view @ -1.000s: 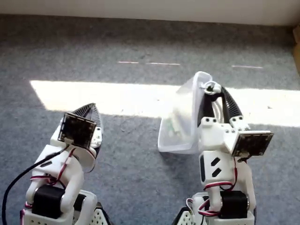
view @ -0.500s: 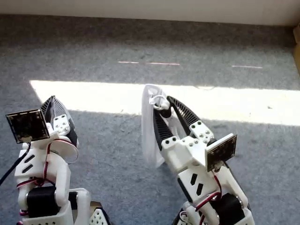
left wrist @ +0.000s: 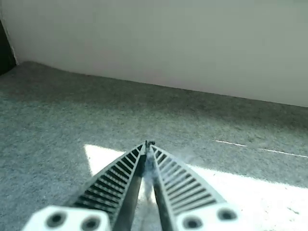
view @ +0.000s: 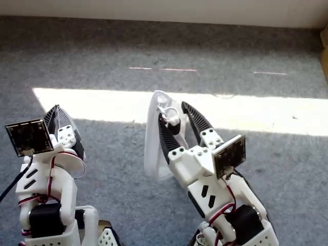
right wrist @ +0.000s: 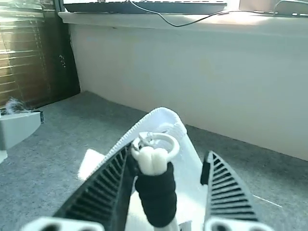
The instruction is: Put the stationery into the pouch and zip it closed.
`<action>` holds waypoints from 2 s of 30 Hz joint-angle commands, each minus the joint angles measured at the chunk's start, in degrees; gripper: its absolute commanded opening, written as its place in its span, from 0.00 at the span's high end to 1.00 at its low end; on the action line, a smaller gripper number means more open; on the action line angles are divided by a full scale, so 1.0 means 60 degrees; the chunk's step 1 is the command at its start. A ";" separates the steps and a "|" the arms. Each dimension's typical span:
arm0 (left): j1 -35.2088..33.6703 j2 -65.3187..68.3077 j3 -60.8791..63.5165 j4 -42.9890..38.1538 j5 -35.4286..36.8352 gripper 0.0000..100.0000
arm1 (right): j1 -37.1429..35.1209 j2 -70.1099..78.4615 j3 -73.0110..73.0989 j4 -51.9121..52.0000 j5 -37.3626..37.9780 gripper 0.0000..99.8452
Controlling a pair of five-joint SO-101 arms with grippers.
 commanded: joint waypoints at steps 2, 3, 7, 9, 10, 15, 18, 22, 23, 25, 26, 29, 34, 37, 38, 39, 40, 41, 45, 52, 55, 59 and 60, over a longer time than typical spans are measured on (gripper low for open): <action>-0.0110 -0.0037 -0.0051 -0.0220 0.0059 0.99 | -0.0564 0.1766 0.0608 -0.0344 0.0029 0.88; -0.0227 -0.0037 -0.0066 -0.0220 0.0088 0.99 | -0.0564 0.2000 0.0652 -0.0549 0.0029 0.88; -0.0725 -0.0037 -0.0125 -0.0220 0.0103 0.99 | -0.0564 0.3040 0.0667 -0.1077 0.0029 0.88; -0.0755 -0.0037 -0.0125 -0.0234 0.0103 0.99 | -0.0564 0.3524 0.0667 -0.1179 -0.0015 0.88; -0.0755 -0.0037 -0.0125 -0.0234 0.0103 0.99 | -0.0564 0.3714 0.0667 -0.1238 -0.0029 0.88; -0.0755 -0.0037 -0.0125 -0.0234 0.0103 0.99 | -0.0564 0.4418 0.0681 -0.1707 0.0000 0.88; -0.0740 -0.0037 -0.0110 -0.0234 0.0103 0.99 | -0.0564 0.4681 0.0681 -0.2088 0.0015 0.88; -0.0725 -0.0037 -0.0095 -0.0234 0.0103 0.99 | -0.0564 0.4886 0.0755 -0.2498 0.0015 0.88; -0.0725 -0.0037 -0.0081 -0.0234 0.0103 0.99 | -0.0564 0.4886 0.0755 -0.2498 0.0015 0.88; -0.0740 -0.0037 -0.0081 -0.0234 0.0103 0.99 | -0.0564 0.4828 0.0755 -0.2498 0.0015 0.88; -0.0740 -0.0037 -0.0066 -0.0278 0.0103 0.99 | -0.0564 0.4828 0.0755 -0.2498 0.0015 0.88; -0.0725 -0.0037 -0.0022 -0.0410 0.0103 0.99 | -0.0535 0.4828 0.0755 -0.2498 0.0015 0.88; -0.0681 -0.0037 -0.0037 -0.0425 0.0103 0.99 | 0.0154 0.4828 0.0755 -0.2484 -0.0044 0.88; -0.0623 -0.0037 -0.0110 -0.0425 0.0103 0.99 | 0.0740 0.4813 0.0696 -0.2484 -0.0044 0.88; -0.0447 -0.0037 -0.0125 -0.0425 0.0073 0.99 | 0.0842 0.4813 0.0681 -0.2484 -0.0044 0.88; -0.0256 -0.0037 -0.0125 -0.0425 0.0059 0.99 | 0.0916 0.4813 0.0667 -0.2484 -0.0044 0.88; -0.0081 -0.0037 -0.0125 -0.0425 0.0044 0.99 | 0.0930 0.4813 0.0667 -0.2484 -0.0044 0.88; 0.0110 -0.0037 -0.0125 -0.0425 0.0044 0.99 | 0.0930 0.4813 0.0667 -0.2484 -0.0044 0.88; 0.0418 -0.0037 -0.0066 -0.0381 0.0044 0.99 | 0.0960 0.4813 0.0667 -0.2454 -0.0059 0.89; 0.0462 -0.0212 0.0007 0.0513 0.0059 0.99 | 0.1253 0.4359 0.0711 -0.1678 -0.0059 0.99; 0.0813 -0.1062 0.0359 0.0894 0.0029 0.99 | 0.1707 0.3187 0.0740 -0.0799 -0.0059 0.99; 0.1282 -0.2586 0.1253 0.0879 -0.0513 0.99 | 0.1971 0.1106 0.0945 0.0198 -0.0059 0.99; 0.1297 -0.2571 0.1355 0.0879 -0.0601 0.99 | 0.1971 0.0579 0.1150 0.0418 -0.0059 0.99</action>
